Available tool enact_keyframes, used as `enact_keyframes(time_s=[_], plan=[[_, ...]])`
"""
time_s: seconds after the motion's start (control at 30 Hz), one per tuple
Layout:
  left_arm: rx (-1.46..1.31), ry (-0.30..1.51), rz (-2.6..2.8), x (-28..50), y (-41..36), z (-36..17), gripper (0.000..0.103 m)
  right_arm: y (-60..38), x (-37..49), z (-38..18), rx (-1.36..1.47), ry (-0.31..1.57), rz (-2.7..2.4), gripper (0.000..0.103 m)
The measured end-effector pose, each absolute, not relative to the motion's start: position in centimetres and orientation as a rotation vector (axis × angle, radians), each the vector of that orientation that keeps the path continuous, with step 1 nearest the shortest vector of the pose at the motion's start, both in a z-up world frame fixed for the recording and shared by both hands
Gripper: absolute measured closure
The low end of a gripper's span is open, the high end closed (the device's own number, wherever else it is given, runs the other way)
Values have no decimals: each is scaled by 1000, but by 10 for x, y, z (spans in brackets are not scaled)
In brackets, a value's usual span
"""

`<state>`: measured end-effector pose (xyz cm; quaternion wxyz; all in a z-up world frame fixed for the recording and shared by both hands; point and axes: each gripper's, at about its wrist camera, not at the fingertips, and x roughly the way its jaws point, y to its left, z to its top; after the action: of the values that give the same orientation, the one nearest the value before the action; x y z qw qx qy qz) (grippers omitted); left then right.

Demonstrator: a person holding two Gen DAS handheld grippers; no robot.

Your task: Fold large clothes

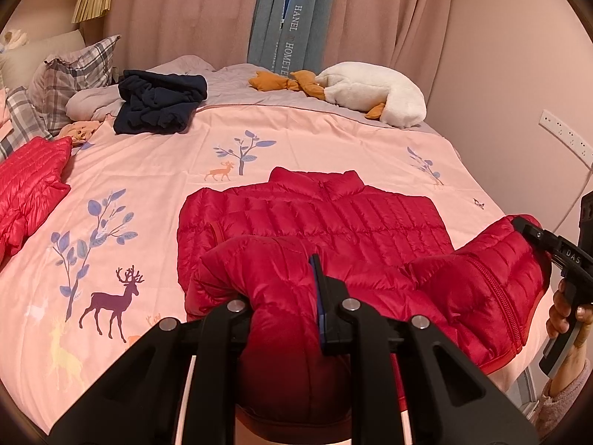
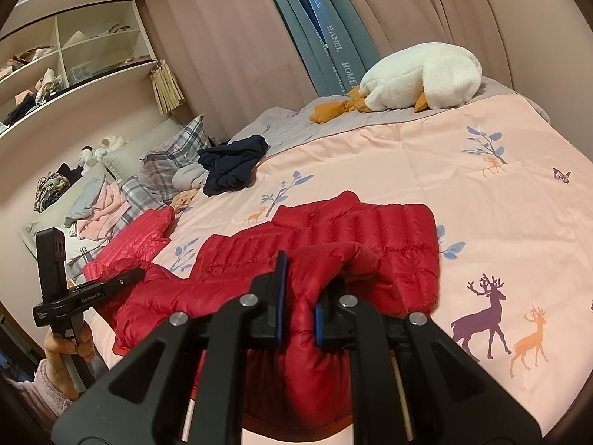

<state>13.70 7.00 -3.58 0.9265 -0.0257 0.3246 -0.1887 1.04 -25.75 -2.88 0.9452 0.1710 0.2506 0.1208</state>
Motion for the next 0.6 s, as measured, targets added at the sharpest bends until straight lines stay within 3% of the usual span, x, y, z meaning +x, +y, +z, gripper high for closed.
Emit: enact_keyframes(time_s=[0.6], plan=[[-56, 670, -371, 152, 70, -38, 85, -259, 23, -30, 343, 511, 229, 91]])
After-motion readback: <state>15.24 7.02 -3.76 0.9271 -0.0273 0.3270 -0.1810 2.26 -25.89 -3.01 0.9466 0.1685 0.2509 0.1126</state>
